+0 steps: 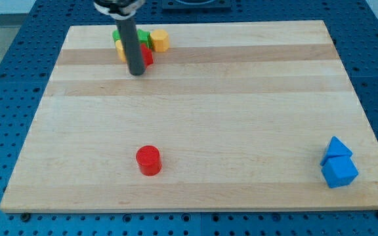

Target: Push the red circle towards the red star

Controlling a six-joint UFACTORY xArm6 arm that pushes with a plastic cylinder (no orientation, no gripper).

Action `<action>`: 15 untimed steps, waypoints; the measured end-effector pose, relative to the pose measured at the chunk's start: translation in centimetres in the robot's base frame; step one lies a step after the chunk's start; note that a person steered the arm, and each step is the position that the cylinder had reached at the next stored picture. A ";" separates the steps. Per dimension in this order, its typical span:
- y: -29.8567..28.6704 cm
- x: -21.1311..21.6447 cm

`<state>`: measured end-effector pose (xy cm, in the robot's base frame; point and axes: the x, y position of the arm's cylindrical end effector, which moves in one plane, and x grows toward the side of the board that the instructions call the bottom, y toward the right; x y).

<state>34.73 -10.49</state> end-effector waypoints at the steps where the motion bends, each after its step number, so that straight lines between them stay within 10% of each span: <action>1: 5.5 3.3; 3: 14.1 15.0; 5: 9.2 27.1; 10: -1.5 20.5; 13: 1.6 11.2; 15: 1.9 14.5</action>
<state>49.20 -8.55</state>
